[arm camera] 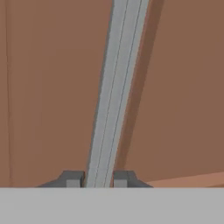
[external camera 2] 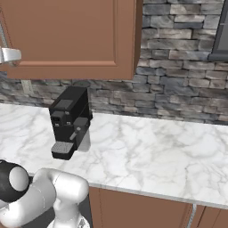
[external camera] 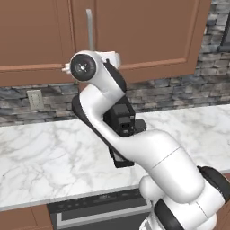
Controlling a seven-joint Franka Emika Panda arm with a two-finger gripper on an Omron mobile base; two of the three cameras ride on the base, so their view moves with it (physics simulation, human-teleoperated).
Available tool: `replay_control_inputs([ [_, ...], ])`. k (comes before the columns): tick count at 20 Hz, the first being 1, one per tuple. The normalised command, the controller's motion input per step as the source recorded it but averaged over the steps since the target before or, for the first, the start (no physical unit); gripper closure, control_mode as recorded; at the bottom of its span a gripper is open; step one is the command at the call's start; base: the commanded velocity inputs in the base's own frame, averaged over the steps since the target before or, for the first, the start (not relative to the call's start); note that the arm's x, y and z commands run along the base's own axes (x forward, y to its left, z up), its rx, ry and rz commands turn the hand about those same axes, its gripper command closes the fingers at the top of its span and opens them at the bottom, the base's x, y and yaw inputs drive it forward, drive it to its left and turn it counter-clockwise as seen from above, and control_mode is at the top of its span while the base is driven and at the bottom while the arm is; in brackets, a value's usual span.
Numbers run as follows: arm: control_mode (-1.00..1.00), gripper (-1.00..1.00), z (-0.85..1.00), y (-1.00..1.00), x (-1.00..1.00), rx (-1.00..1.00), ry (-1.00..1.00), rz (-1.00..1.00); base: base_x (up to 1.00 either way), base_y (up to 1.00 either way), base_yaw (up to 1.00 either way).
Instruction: Open the cabinet, pick the kettle from the cabinet, and place it in the sink.
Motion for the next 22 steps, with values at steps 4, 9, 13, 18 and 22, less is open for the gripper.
replay_control_inputs([
  [4, -1.0, 1.0, 0.0, -0.37, -0.56, 0.09, -0.01, 0.0, 0.0, 0.0, 0.0],
  [9, -1.0, 1.0, 0.0, -0.39, -0.55, 0.04, 0.0, 0.0, 0.0, 0.0, 0.0],
  [13, -1.0, 1.0, 0.01, -0.42, -0.54, 0.0, 0.0, 0.0, 0.0, 0.0, 0.0],
  [18, -1.0, 1.0, 0.0, -0.43, -0.5, 0.0, 0.0, 0.03, 0.0, 0.0, 0.0],
  [22, -1.0, 1.0, 0.0, -0.44, -0.48, 0.0, 0.0, 0.05, 0.0, 0.0, 0.0],
])
